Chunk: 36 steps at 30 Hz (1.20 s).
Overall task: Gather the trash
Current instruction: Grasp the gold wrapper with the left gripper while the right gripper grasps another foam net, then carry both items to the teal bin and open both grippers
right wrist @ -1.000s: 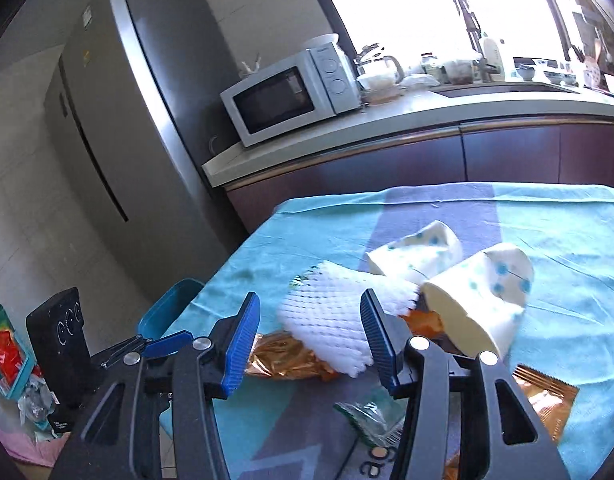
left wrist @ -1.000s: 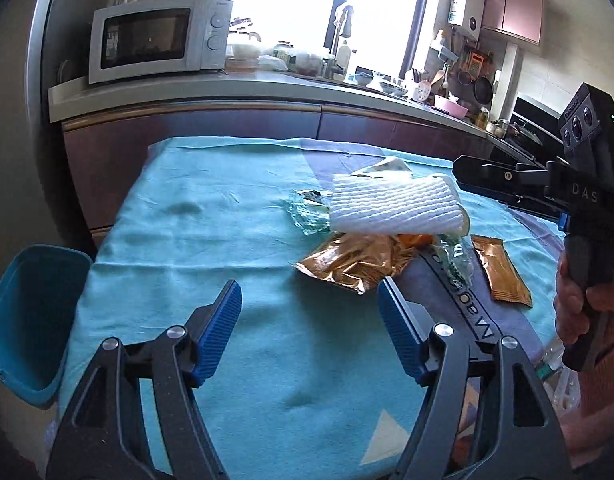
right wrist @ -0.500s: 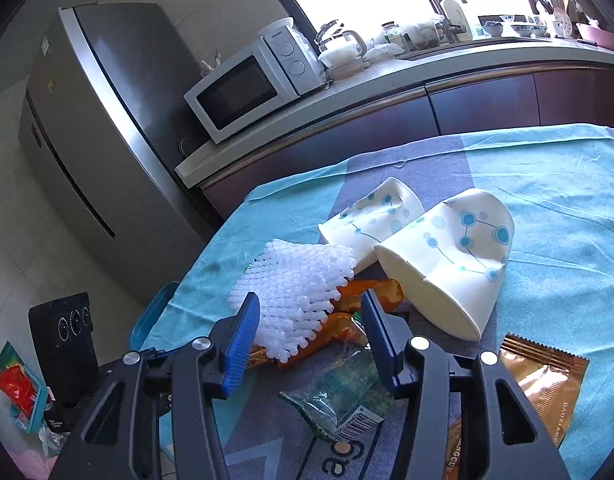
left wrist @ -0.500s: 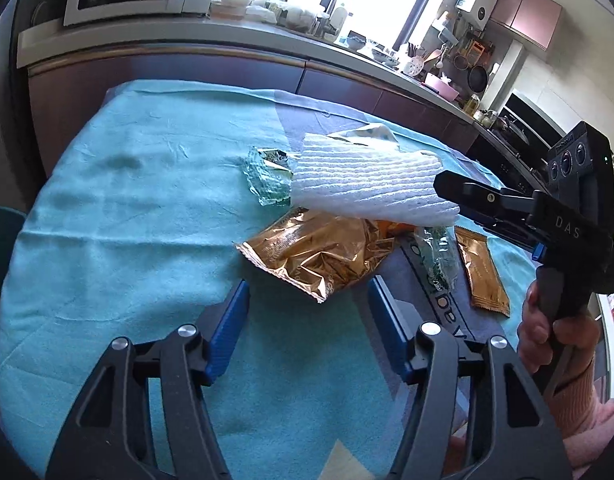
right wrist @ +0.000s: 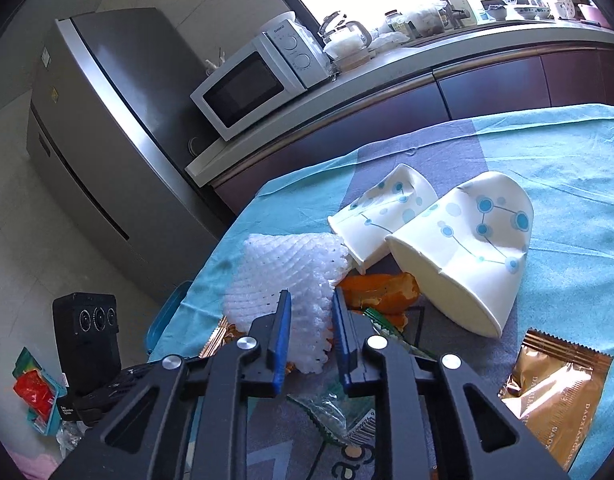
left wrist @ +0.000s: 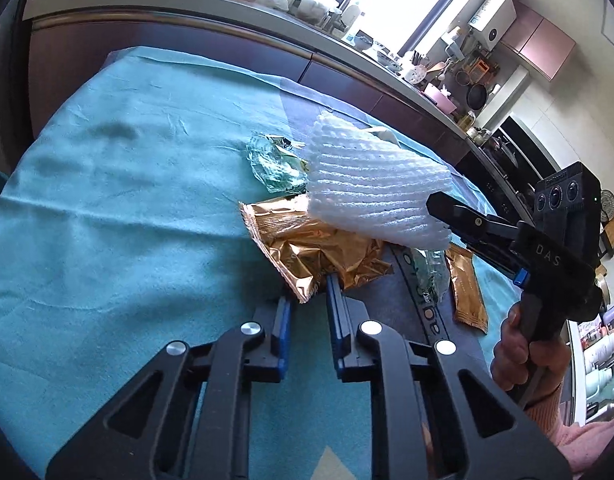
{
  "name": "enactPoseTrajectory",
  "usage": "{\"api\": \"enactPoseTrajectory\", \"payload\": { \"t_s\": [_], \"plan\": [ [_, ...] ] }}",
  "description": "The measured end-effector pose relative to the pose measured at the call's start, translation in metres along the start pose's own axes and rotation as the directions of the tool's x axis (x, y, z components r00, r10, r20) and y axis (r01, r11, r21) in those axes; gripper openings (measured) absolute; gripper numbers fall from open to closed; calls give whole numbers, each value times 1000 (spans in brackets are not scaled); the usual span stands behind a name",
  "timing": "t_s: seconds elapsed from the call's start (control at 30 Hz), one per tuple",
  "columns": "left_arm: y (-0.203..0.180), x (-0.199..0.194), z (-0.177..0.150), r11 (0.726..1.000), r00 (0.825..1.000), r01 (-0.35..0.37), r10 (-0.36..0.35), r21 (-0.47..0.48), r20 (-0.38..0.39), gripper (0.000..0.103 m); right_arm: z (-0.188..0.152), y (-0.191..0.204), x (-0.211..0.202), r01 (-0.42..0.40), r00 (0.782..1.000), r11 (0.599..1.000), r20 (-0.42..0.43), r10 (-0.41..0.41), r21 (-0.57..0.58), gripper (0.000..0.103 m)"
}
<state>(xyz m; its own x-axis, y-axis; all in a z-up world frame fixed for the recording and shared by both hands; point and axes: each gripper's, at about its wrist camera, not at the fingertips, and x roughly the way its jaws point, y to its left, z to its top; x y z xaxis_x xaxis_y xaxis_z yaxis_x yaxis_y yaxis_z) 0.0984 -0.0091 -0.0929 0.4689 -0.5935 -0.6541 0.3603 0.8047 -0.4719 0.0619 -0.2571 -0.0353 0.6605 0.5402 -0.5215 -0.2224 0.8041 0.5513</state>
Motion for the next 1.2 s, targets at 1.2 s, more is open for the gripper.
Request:
{"api": "enactPoseTrajectory", "payload": {
  "t_s": [1.2],
  "plan": [
    [30,-123,-27,989,968,-143,149,-48,200,11,15,57,9,-175,985,982,-4,175,-76,15]
  ]
}}
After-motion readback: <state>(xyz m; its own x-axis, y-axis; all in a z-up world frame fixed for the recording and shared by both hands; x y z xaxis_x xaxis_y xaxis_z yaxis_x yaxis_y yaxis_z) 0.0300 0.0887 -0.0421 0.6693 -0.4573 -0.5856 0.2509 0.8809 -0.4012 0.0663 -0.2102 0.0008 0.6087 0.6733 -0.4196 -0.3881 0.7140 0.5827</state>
